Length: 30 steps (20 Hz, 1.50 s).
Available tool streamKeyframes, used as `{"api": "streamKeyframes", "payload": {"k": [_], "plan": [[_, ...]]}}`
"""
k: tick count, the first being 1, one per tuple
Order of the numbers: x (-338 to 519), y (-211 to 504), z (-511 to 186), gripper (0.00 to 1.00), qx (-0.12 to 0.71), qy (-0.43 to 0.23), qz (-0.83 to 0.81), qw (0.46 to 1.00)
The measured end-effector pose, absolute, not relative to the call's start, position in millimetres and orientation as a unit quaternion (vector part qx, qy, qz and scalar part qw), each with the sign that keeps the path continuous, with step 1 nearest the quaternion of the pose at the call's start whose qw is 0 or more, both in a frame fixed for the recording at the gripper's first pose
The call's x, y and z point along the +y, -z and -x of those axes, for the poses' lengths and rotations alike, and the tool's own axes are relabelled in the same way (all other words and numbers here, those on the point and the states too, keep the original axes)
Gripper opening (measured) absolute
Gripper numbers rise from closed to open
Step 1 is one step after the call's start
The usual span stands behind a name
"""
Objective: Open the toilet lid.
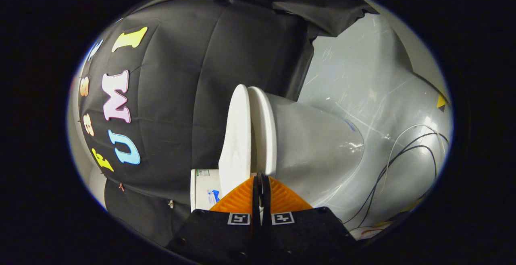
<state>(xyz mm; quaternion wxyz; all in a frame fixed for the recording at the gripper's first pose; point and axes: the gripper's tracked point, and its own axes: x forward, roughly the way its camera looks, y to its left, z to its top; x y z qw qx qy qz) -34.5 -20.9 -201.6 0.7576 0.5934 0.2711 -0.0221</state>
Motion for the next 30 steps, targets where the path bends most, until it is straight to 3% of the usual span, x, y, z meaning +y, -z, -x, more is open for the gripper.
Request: {"api": "streamKeyframes", "payload": {"k": [22,30], "plan": [[78,-5,9,0.05,0.25,0.045,-0.316,0.914],[140,-58,4,0.05,0.238,0.08,-0.235,0.939]]}}
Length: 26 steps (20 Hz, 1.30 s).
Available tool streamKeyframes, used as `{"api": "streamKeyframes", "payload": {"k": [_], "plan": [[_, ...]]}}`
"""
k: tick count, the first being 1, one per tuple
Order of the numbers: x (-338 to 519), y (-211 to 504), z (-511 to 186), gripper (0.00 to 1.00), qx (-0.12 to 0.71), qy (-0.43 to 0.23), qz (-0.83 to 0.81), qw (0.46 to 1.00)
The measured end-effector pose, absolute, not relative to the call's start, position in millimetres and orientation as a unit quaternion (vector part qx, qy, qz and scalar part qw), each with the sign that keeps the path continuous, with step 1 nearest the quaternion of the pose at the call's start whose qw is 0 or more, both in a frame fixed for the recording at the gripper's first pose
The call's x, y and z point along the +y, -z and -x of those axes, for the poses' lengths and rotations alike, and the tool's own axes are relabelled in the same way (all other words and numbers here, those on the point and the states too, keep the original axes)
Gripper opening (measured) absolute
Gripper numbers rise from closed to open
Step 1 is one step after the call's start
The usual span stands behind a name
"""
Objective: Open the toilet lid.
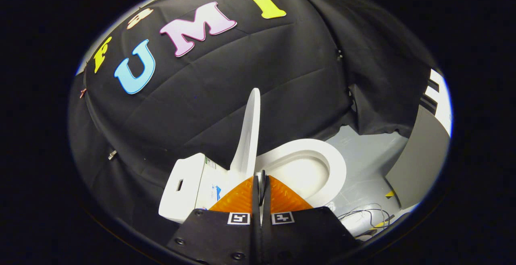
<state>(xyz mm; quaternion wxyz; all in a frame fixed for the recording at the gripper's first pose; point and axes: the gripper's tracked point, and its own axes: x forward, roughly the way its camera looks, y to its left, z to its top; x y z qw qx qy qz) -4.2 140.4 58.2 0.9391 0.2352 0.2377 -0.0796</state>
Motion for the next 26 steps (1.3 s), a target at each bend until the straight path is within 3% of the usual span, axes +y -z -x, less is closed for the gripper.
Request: {"api": "streamKeyframes", "payload": {"k": [26], "plan": [[365,-119,-7,0.05,0.185,0.107,-0.009,0.977]]}}
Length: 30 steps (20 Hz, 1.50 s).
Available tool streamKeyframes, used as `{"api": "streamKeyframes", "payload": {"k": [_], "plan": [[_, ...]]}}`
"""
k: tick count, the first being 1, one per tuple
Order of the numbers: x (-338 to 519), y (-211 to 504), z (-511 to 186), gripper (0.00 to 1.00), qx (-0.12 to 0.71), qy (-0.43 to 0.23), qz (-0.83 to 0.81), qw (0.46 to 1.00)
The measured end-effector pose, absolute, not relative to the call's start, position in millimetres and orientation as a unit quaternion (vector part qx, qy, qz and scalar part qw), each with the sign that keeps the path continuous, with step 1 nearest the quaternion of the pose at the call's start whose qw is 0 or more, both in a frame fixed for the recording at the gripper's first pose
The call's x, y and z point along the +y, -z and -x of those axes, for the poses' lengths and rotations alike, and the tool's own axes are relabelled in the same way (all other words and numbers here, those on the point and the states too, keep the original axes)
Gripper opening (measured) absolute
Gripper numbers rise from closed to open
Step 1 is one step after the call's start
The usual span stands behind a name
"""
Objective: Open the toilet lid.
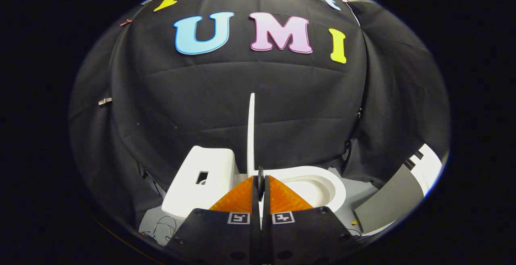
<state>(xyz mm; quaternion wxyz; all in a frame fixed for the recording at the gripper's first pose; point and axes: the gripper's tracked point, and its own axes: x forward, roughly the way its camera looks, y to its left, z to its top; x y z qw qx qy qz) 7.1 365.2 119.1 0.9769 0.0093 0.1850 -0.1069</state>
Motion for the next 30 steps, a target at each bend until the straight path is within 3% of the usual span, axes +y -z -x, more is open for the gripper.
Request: {"api": "streamKeyframes", "payload": {"k": [21,23,26,28,30], "plan": [[479,-93,-16,0.09,0.179,0.071,0.082,0.978],[485,-94,-19,0.19,0.179,0.051,0.071,0.98],[499,-86,-20,0.67,0.197,0.01,0.051,0.979],[488,-89,-21,0.99,0.19,0.022,0.066,0.979],[484,-96,-23,0.99,0.176,0.024,0.082,0.981]]}}
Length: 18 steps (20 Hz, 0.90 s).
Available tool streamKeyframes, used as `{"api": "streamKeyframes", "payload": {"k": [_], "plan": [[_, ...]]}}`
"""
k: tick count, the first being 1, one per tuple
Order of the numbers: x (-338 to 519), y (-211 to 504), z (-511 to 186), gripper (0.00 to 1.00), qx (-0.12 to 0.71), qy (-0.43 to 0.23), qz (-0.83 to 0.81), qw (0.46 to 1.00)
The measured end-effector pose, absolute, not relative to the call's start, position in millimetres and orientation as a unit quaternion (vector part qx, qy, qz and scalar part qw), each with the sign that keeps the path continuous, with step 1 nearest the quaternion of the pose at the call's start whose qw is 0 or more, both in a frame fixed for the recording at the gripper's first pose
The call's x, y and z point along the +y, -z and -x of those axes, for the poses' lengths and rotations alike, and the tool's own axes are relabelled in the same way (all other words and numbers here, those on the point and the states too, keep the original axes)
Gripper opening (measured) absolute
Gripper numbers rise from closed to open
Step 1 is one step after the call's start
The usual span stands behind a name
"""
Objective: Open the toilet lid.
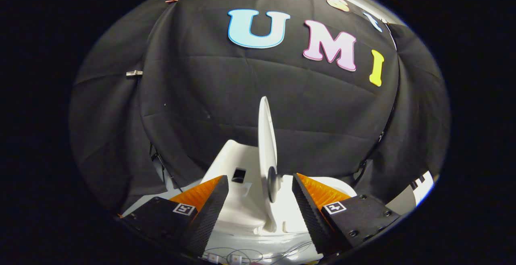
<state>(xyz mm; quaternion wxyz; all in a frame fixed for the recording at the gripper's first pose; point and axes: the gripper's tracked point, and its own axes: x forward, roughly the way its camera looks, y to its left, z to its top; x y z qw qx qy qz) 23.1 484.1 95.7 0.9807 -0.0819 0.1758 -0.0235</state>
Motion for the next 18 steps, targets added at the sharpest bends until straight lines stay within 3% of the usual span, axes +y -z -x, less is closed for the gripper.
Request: {"api": "streamKeyframes", "payload": {"k": [7,18], "plan": [[486,-100,-20,0.99,0.181,0.004,0.067,0.981],[445,-179,6,0.99,0.116,-0.078,-0.006,0.99]]}}
